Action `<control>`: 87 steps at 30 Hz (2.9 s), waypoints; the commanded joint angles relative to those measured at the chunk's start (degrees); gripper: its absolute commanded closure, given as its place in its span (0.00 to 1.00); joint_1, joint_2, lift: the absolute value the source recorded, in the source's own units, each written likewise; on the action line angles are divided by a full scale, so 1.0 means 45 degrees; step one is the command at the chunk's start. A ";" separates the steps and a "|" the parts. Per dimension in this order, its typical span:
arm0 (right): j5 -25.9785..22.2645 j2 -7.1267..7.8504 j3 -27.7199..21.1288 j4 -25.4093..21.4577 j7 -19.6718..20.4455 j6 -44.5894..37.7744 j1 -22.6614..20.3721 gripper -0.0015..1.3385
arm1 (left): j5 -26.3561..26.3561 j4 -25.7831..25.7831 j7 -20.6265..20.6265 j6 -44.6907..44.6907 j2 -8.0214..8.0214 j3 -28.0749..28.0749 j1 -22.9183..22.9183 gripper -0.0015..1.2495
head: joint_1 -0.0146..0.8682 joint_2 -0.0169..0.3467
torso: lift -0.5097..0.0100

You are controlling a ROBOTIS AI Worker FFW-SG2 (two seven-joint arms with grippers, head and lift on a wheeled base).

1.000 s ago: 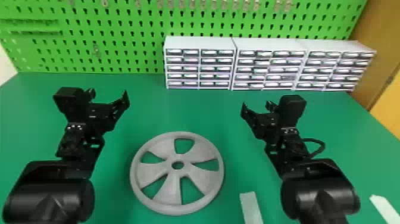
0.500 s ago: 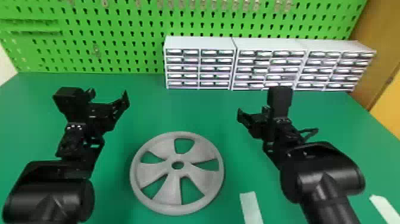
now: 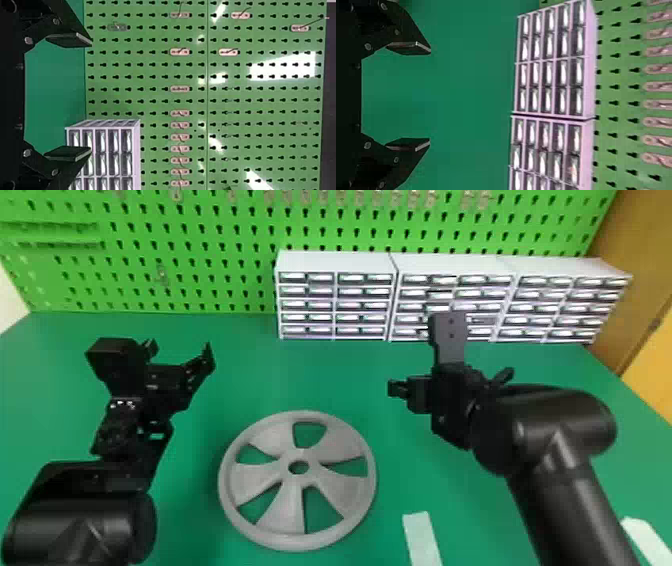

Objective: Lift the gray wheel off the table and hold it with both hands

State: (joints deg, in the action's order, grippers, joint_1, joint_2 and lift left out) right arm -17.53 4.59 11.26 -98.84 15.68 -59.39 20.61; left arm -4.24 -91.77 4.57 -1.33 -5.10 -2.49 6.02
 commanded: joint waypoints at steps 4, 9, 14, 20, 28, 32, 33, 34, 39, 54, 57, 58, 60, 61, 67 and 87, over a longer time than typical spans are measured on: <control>-0.3740 0.0367 0.0583 0.0128 0.2786 -0.2272 0.1182 0.34 | 0.0005 -0.0056 0.0000 0.0002 0.0000 -0.0071 -0.0029 0.25 | 0.82 0.09 | 0.79; -0.6240 0.0425 0.0661 0.0714 0.4583 -0.2526 0.1671 0.34 | 0.0005 -0.0076 -0.0039 0.0002 0.0000 -0.0071 -0.0029 0.25 | 0.82 0.09 | 0.79; -0.7881 0.0406 0.0798 0.1495 0.5422 -0.2956 0.2218 0.34 | 0.0005 -0.0115 -0.0058 0.0002 0.0000 -0.0091 -0.0049 0.25 | 0.82 0.09 | 0.79; -0.9014 0.0308 0.1052 0.2530 0.5989 -0.3210 0.2647 0.34 | 0.0083 -0.0193 -0.0078 0.0002 0.0000 -0.0150 -0.0107 0.25 | 0.82 0.09 | 0.79; -1.0127 0.0289 0.1169 0.4171 0.6145 -0.3991 0.3331 0.34 | 0.0103 -0.0232 -0.0117 0.0002 -0.0020 -0.0169 -0.0146 0.25 | 0.82 0.09 | 0.79; -1.0440 0.0289 0.1267 0.4678 0.6145 -0.4186 0.3507 0.34 | 0.0103 -0.0252 -0.0137 0.0002 -0.0020 -0.0150 -0.0146 0.25 | 0.82 0.09 | 0.79; -1.0537 0.0289 0.1286 0.4796 0.6145 -0.4245 0.3585 0.34 | 0.0083 -0.0252 -0.0156 0.0002 0.0000 -0.0150 -0.0146 0.25 | 0.82 0.09 | 0.79; -1.0654 0.0289 0.1306 0.4932 0.6145 -0.4342 0.3643 0.34 | 0.0083 -0.0252 -0.0156 0.0002 -0.0020 -0.0150 -0.0146 0.25 | 0.82 0.09 | 0.79; -1.1045 0.0269 0.1404 0.5499 0.6165 -0.4987 0.4014 0.34 | 0.0083 -0.0252 -0.0176 0.0002 -0.0020 -0.0150 -0.0146 0.25 | 0.82 0.09 | 0.79; -1.1651 0.0249 0.1638 0.6221 0.6165 -0.5456 0.4346 0.34 | 0.0083 -0.0271 -0.0215 0.0002 -0.0020 -0.0130 -0.0127 0.25 | 0.82 0.09 | 0.79; -1.1533 0.0249 0.1658 0.6261 0.6165 -0.5436 0.4346 0.34 | 0.0083 -0.0271 -0.0215 0.0002 -0.0020 -0.0130 -0.0127 0.25 | 0.82 0.09 | 0.79; -1.1475 0.0249 0.1677 0.6261 0.6165 -0.5436 0.4346 0.34 | 0.0083 -0.0271 -0.0195 0.0002 -0.0020 -0.0150 -0.0127 0.25 | 0.82 0.09 | 0.79; -1.1397 0.0269 0.1716 0.6280 0.6165 -0.5436 0.4366 0.34 | 0.0083 -0.0271 -0.0215 0.0002 -0.0020 -0.0150 -0.0127 0.25 | 0.82 0.09 | 0.79; -1.1377 0.0269 0.1755 0.6300 0.6165 -0.5436 0.4366 0.34 | 0.0083 -0.0271 -0.0215 0.0002 -0.0020 -0.0150 -0.0127 0.25 | 0.82 0.09 | 0.79; -1.1299 0.0289 0.1990 0.6729 0.6165 -0.5299 0.4425 0.34 | 0.0064 -0.0271 -0.0215 0.0002 -0.0020 -0.0150 -0.0107 0.25 | 0.82 0.09 | 0.79; -1.0850 0.0171 0.2829 0.7823 0.6145 -0.3952 0.4639 0.34 | 0.0083 -0.0271 -0.0215 0.0002 -0.0020 -0.0110 -0.0049 0.25 | 0.82 0.09 | 0.79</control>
State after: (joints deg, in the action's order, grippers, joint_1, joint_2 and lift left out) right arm -66.56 5.41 23.53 -64.37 43.39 -77.85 41.48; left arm -3.88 -92.99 3.61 -1.32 -5.19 -3.00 5.78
